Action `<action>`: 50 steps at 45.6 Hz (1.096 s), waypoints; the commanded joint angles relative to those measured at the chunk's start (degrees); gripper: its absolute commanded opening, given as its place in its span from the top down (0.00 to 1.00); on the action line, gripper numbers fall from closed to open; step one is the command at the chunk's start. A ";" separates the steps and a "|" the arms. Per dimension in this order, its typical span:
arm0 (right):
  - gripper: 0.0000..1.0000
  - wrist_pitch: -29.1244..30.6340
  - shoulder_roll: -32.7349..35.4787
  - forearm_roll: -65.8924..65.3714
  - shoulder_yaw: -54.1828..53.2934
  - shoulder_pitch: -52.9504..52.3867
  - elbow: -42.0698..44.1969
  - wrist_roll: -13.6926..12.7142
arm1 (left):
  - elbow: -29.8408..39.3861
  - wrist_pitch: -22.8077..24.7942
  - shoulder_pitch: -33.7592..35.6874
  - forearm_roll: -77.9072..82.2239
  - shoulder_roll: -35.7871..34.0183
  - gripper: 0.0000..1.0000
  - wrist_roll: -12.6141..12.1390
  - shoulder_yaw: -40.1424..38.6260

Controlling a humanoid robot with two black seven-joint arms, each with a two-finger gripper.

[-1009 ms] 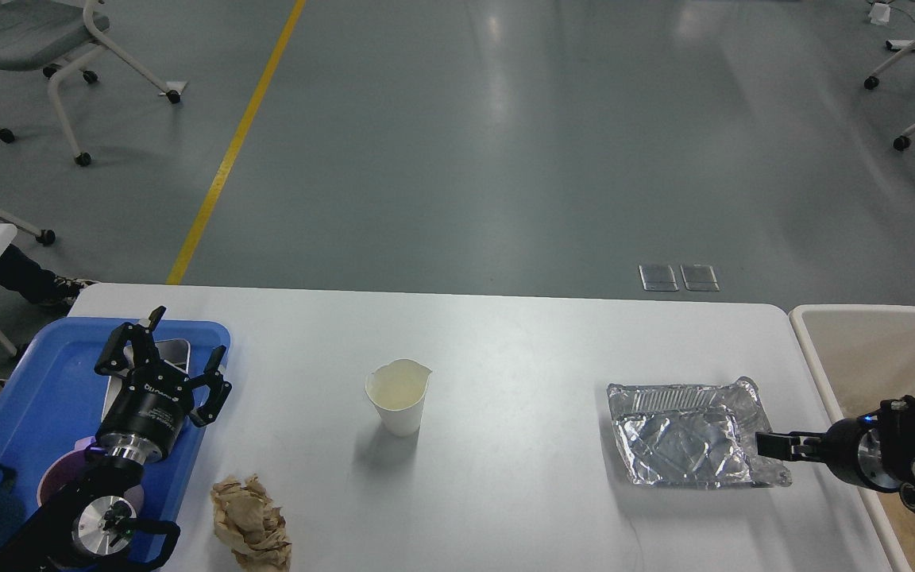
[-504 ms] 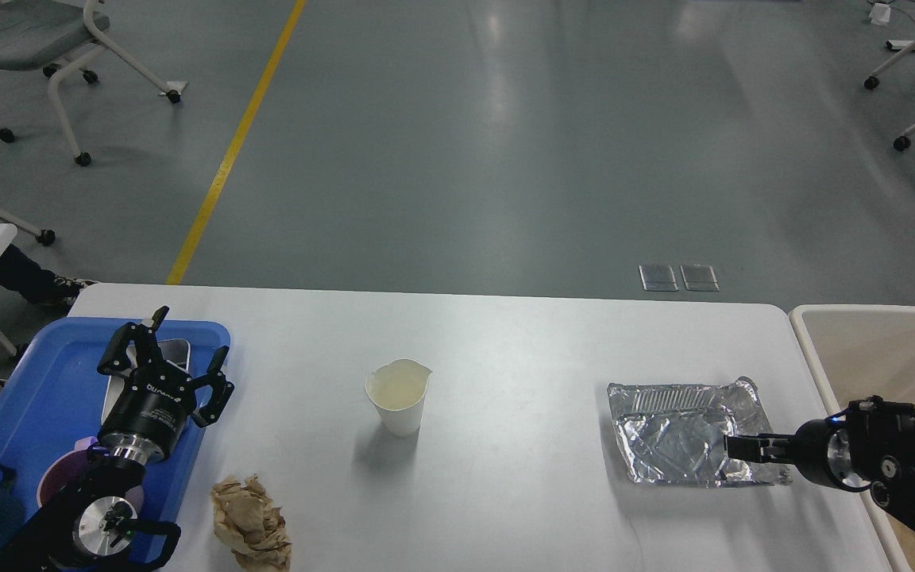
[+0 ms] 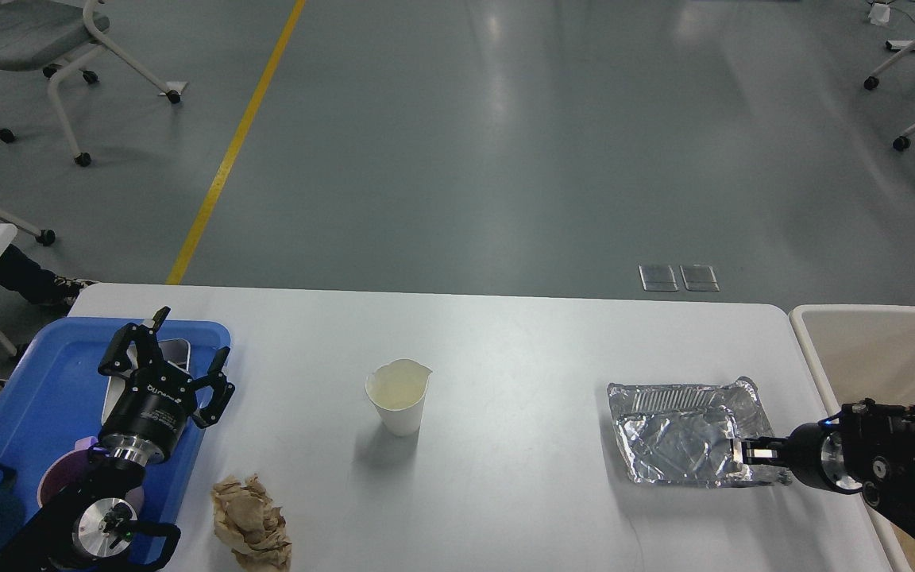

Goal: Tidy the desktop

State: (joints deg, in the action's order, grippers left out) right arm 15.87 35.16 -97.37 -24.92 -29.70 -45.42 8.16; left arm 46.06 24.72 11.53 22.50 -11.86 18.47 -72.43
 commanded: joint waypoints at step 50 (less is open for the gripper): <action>1.00 5.04 25.04 11.32 0.93 -3.43 -25.76 0.10 | 1.05 -0.02 0.07 0.26 0.00 0.04 -0.19 0.00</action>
State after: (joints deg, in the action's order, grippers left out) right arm 20.03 53.91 -87.74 -23.90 -33.11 -66.39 8.29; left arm 46.88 24.85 11.60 22.77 -11.97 18.34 -72.42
